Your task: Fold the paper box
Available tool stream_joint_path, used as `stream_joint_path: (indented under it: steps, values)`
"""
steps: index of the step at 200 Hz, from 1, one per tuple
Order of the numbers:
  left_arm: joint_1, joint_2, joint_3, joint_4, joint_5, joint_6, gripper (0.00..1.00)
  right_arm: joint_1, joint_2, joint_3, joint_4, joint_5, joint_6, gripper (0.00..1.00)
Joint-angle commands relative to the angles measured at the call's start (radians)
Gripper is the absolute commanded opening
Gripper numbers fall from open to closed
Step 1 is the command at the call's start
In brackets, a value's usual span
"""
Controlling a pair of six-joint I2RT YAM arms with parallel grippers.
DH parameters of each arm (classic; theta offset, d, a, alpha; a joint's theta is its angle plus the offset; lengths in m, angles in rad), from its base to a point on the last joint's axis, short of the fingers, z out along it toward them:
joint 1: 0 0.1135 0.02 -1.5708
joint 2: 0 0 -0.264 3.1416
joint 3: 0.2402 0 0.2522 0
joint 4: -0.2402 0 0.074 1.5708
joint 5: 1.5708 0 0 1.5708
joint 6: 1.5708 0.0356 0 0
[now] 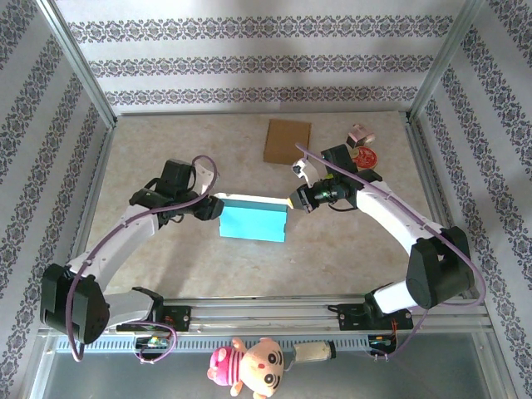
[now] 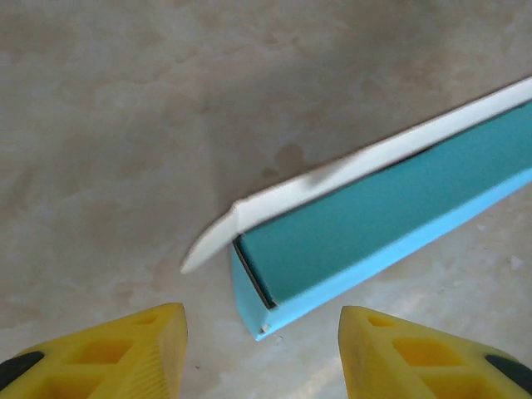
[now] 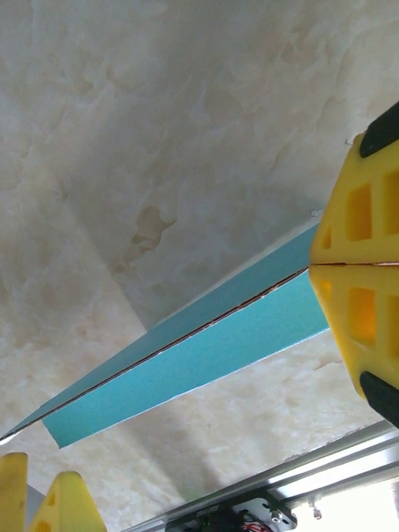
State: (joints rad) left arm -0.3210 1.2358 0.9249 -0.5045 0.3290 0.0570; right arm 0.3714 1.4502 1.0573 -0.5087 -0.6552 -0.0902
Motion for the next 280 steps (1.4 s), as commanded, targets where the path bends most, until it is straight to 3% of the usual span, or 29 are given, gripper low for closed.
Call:
stream_joint_path:
  steps: [1,69,186,233,280]
  values:
    - [-0.002,0.015,0.054,0.06,-0.048,0.071,0.53,0.013,-0.008,-0.008,-0.012,-0.032,-0.036,0.07]
    - [0.028,0.195,0.239,-0.111,0.176,0.168,0.5,0.021,-0.016,-0.013,-0.015,-0.024,-0.043,0.07]
    - [0.094,0.199,0.193,-0.125,0.205,0.206,0.5,0.024,-0.013,-0.011,-0.013,-0.024,-0.047,0.06]
    - [0.101,0.212,0.194,-0.105,0.222,0.183,0.33,0.027,-0.012,-0.013,-0.013,-0.022,-0.046,0.06]
    - [0.105,0.219,0.197,-0.12,0.22,0.157,0.28,0.032,-0.01,-0.013,-0.012,-0.019,-0.044,0.06]
